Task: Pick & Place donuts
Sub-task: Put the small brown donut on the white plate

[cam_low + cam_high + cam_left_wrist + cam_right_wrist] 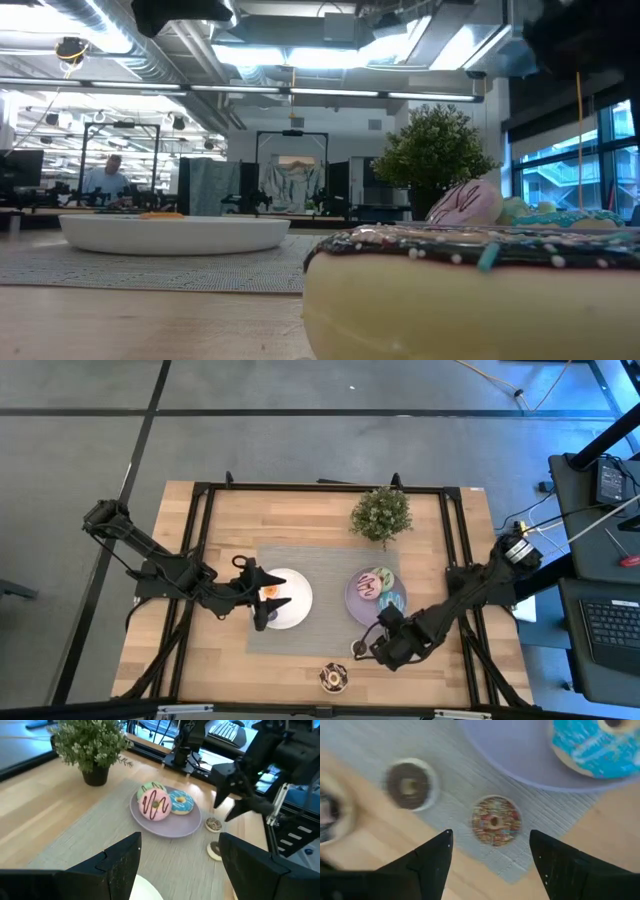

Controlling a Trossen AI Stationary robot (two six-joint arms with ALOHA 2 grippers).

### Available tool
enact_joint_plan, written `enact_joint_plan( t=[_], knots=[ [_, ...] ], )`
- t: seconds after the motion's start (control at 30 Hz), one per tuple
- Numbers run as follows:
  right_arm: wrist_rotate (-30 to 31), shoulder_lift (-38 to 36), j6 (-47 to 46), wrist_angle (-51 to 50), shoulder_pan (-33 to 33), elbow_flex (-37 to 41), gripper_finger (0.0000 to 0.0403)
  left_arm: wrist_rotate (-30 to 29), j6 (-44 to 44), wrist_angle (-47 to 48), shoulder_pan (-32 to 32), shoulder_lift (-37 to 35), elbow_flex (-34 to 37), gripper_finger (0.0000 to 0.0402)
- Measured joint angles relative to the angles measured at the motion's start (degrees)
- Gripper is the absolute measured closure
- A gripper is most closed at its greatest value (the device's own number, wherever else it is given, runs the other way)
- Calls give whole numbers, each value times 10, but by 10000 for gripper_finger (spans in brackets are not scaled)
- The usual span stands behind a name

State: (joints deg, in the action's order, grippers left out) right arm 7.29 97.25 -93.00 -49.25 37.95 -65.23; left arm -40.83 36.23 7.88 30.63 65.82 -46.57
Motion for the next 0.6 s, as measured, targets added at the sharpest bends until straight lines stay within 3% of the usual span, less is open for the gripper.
enact_joint_plan(
  t=[0.6],
  knots=[
    [-23, 66, -15, -31, 0, 0, 138, -2, 7, -3, 0, 2, 0, 142]
  ],
)
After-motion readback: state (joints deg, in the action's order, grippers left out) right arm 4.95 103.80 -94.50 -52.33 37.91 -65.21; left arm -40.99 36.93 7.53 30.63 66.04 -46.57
